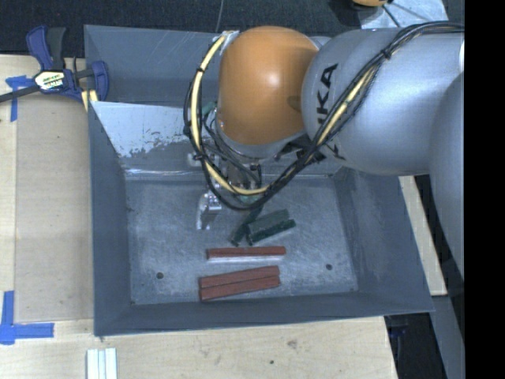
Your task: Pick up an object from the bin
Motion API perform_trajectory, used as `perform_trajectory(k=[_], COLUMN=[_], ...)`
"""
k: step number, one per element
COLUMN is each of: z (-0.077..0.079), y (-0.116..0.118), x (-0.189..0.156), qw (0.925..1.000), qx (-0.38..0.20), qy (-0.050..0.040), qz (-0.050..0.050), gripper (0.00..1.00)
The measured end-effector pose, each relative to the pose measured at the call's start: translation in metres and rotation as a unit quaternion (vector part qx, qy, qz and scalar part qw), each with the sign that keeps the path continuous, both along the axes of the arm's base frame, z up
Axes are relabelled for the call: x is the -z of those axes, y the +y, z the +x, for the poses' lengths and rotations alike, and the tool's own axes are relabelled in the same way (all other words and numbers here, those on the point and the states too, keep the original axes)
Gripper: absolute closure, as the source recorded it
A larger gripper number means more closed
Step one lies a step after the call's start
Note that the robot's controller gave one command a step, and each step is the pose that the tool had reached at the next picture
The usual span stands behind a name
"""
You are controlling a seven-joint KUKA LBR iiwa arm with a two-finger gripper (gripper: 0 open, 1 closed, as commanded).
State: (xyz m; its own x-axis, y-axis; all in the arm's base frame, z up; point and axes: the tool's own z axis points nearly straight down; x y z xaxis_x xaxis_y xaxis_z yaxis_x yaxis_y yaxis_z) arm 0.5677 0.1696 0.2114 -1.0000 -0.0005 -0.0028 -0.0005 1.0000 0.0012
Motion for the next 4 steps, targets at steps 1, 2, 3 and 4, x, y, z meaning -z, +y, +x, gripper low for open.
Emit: perform_trajectory(k=[1, 2, 3, 4], z=[-0.019, -0.013, -0.042, -0.04], y=[-0.029, -0.045, -0.072, -0.084], x=[0.035, 0.094, 0.12, 0.133], qw=[0.9992, 0.9921, 0.9846, 0.9687], qx=[-0.04, -0.125, -0.175, -0.248], qy=[-0.0023, -0.0024, 0.002, -0.0133], qz=[0.001, -0.001, 0.0, 0.0], gripper=[0.0, 0.0, 0.0, 1.0])
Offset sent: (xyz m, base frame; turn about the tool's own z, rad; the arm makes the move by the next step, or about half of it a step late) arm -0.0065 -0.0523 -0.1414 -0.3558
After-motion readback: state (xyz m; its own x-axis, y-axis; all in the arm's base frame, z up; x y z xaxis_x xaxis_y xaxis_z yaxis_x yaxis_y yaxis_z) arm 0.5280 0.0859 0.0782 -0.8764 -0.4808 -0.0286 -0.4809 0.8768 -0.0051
